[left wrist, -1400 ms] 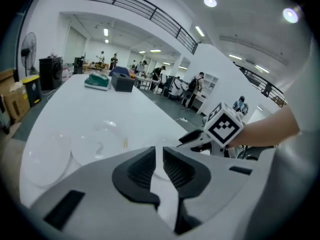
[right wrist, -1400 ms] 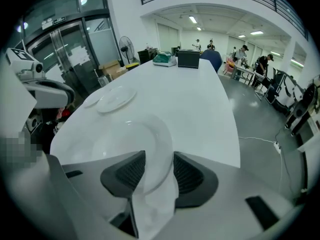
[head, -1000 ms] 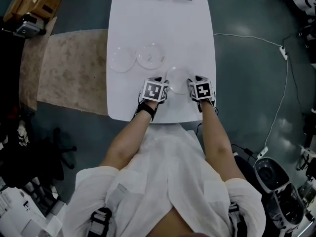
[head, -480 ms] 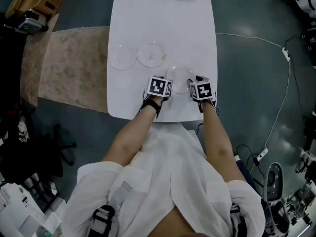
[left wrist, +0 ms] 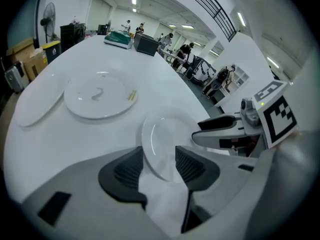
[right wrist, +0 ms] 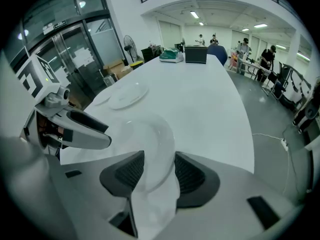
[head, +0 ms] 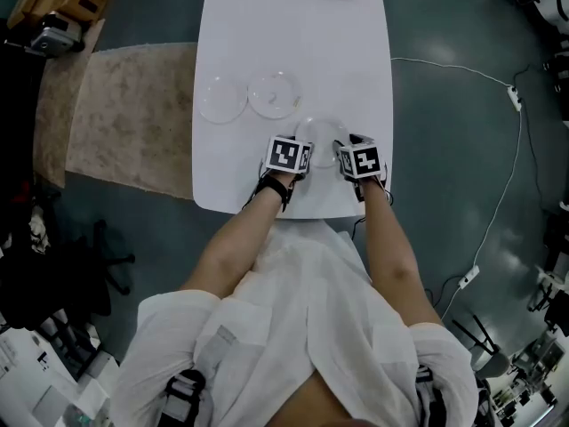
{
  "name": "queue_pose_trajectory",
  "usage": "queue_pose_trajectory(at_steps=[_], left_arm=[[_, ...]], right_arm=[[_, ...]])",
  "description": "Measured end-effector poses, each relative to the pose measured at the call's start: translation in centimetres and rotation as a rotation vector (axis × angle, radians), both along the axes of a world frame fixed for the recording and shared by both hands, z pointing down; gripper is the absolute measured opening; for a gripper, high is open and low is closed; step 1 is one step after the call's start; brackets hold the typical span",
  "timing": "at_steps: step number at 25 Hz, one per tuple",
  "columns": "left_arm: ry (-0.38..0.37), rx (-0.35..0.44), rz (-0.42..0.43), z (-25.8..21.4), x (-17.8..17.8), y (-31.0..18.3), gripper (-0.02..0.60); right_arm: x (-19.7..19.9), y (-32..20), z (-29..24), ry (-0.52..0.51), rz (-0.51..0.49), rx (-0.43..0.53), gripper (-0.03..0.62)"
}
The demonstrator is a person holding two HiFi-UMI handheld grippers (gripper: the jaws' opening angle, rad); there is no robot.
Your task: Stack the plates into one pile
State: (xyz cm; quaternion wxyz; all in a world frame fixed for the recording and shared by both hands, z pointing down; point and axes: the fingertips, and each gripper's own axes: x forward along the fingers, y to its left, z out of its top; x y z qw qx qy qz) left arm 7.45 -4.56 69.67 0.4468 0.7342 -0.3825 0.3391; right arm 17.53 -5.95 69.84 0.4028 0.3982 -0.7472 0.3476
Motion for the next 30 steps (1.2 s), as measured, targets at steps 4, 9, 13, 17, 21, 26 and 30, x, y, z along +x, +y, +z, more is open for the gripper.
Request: queue_pose_trajectory(at_steps=[4,9,13,17,21,26,30], left_arm=[[0.024,-0.017,-0.028,-0.3,-0.6,0.2,0.183],[0.037,-0.004,-0.030,-1.3,-0.6,0.0,0.183],[0.055,0.003,-0.062,-2.3,-1.5,-0.7,0.184],[0.062,0.004,-0.106,-3.0,-3.4,-1.9,0.184],[0.077,0.015,-0.167,-3.8,-5.6,-3.3,0.184],[0.088,0.006,-0.229,-3.9,-8.8,-5.2,0.184],[0.083,-0.003,-0.255,-3.6,-10.9,-6.5,0.183]], right_arm=[[-0.4,-0.1,-0.1,0.011,0.009,-0.008,0.212],[-0.4,-0.5,-0.6,0.010,0.040,-0.007,0.213],[-1.5,-1.5,-1.6,0.002,0.047,0.009,0.216],[-3.5,-3.2,-2.4,0.005,0.014,0.019,0.216],[-5.9,-4.9,-3.0,0.004,-0.016,0.021,0.218],[-9.2,-7.2,-2.9,0.006,-0.065,0.011,0.219],[-11.6,-9.2,-2.6,0.017,-0.104,0.004,0.219]])
